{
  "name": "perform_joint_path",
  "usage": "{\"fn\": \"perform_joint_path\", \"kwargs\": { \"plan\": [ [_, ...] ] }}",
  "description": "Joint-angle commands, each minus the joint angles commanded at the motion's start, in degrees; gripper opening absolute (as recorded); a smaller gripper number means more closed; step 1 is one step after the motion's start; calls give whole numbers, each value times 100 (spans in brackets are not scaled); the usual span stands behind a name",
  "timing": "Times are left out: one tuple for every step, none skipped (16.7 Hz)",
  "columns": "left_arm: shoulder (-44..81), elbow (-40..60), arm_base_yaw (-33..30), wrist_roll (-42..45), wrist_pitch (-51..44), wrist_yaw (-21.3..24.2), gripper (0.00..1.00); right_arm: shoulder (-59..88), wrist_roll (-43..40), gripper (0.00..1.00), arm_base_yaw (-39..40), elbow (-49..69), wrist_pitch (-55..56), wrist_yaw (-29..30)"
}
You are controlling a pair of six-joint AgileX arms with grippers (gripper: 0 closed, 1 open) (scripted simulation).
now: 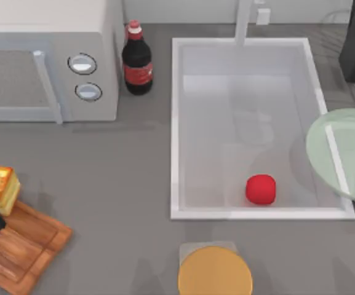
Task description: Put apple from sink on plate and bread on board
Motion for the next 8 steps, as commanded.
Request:
{"fn": "perform_joint_path", "kwargs": {
  "plan": [
    [0, 0, 0, 0, 0, 0, 100, 118, 36, 100, 34, 115, -78, 0],
    [0, 0, 0, 0, 0, 0, 100, 297, 89, 100, 85, 285, -193, 0],
    [0, 0, 0, 0, 0, 0, 100, 537, 157, 100, 151, 507, -341, 1],
    [0, 0, 0, 0, 0, 0, 100, 839, 240, 100, 231, 775, -521, 1],
    [0, 0, 0, 0, 0, 0, 100, 1200, 335, 100, 322, 1084, -726, 2],
    [0, 0, 0, 0, 0, 0, 100, 1619, 440, 100, 424, 1430, -955, 2],
    [0, 0, 0, 0, 0, 0, 100, 2089, 555, 100, 534, 1807, -1204, 3],
    [0, 0, 0, 0, 0, 0, 100, 2605, 677, 100, 652, 2211, -1470, 3]
  ]
}}
